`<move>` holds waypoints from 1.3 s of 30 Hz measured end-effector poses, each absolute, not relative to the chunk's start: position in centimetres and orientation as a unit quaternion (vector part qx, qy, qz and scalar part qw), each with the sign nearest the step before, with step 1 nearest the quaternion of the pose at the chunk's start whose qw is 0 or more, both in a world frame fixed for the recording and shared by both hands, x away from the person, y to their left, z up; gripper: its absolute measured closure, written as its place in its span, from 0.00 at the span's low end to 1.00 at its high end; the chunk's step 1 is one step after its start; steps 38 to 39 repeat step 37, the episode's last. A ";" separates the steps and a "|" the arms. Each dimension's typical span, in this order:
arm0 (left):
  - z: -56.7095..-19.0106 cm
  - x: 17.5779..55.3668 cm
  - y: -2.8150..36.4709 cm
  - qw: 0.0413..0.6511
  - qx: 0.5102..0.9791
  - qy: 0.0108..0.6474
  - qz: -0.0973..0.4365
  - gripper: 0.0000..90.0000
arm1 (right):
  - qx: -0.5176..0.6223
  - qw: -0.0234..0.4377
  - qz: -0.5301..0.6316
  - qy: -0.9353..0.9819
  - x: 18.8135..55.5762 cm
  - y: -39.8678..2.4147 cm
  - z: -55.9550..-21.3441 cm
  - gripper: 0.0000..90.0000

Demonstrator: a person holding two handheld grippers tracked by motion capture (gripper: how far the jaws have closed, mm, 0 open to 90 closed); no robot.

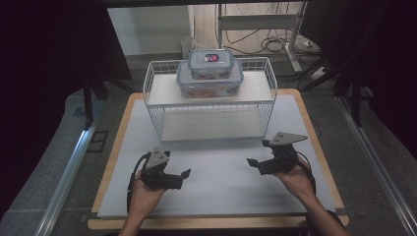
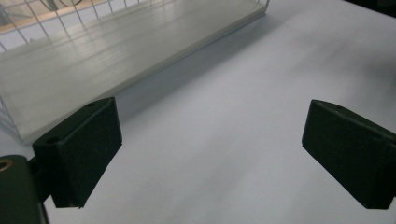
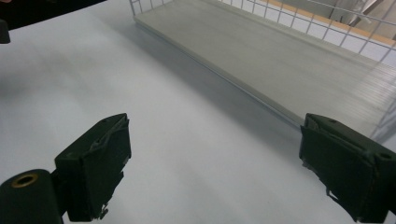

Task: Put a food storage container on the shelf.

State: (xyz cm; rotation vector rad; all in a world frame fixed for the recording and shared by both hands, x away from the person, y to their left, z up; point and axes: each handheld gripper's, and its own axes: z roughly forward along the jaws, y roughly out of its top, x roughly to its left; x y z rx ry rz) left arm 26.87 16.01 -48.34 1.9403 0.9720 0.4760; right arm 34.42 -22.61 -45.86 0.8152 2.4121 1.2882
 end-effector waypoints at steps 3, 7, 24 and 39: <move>-48.8 26.5 16.3 0.441 0.781 0.397 0.194 0.05 | 0.287 0.151 0.446 0.834 34.1 -23.2 -46.3 0.10; -49.2 25.9 16.7 0.436 0.779 0.403 0.201 0.05 | 0.289 0.158 0.437 0.837 33.6 -23.9 -46.8 0.10; -51.6 23.6 18.3 0.408 0.783 0.413 0.221 0.05 | 0.303 0.174 0.405 0.845 32.0 -26.1 -48.8 0.10; -52.3 23.5 19.4 0.415 0.770 0.436 0.211 0.05 | 0.328 0.137 0.385 0.852 32.0 -26.9 -50.3 0.09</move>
